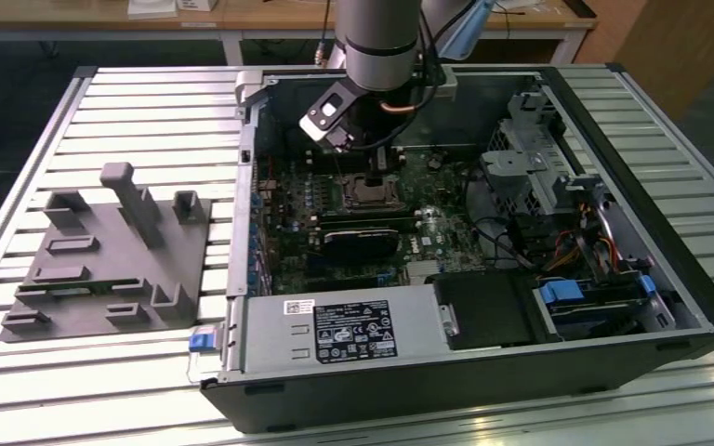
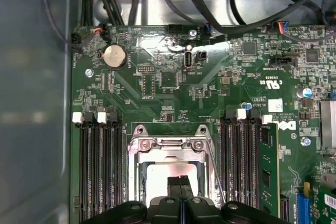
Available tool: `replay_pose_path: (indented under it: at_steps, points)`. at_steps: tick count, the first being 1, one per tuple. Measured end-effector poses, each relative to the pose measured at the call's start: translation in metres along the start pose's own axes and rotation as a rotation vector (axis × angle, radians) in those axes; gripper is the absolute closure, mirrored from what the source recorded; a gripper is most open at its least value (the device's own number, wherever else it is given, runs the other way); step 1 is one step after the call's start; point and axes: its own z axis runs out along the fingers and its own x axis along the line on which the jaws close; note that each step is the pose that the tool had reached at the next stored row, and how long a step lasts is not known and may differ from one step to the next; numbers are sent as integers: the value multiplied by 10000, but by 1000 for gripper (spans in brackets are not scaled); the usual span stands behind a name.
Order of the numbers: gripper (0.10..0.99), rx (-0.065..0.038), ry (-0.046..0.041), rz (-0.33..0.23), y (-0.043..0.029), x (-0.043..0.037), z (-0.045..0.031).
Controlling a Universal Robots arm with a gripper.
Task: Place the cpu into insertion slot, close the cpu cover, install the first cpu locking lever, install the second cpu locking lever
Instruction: 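Close the cpu cover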
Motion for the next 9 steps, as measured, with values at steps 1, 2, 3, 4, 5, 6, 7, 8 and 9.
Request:
replay_pose_path:
  at_steps: [1, 2, 3, 4, 5, 6, 7, 8, 9]
  points:
    - [980, 1, 6, -109, 0, 0, 0]
    - [980, 2, 12, -226, 0, 0, 0]
    - [980, 4, 18, -343, 0, 0, 0]
    - [980, 4, 23, -457, 0, 0, 0]
    - [980, 5, 30, -569, 0, 0, 1]
    - [980, 7, 35, -678, 0, 0, 1]
    - [980, 8, 39, -782, 0, 0, 1]
    - [980, 9, 45, -886, 0, 0, 1]
    - [980, 10, 49, -988, 0, 0, 1]
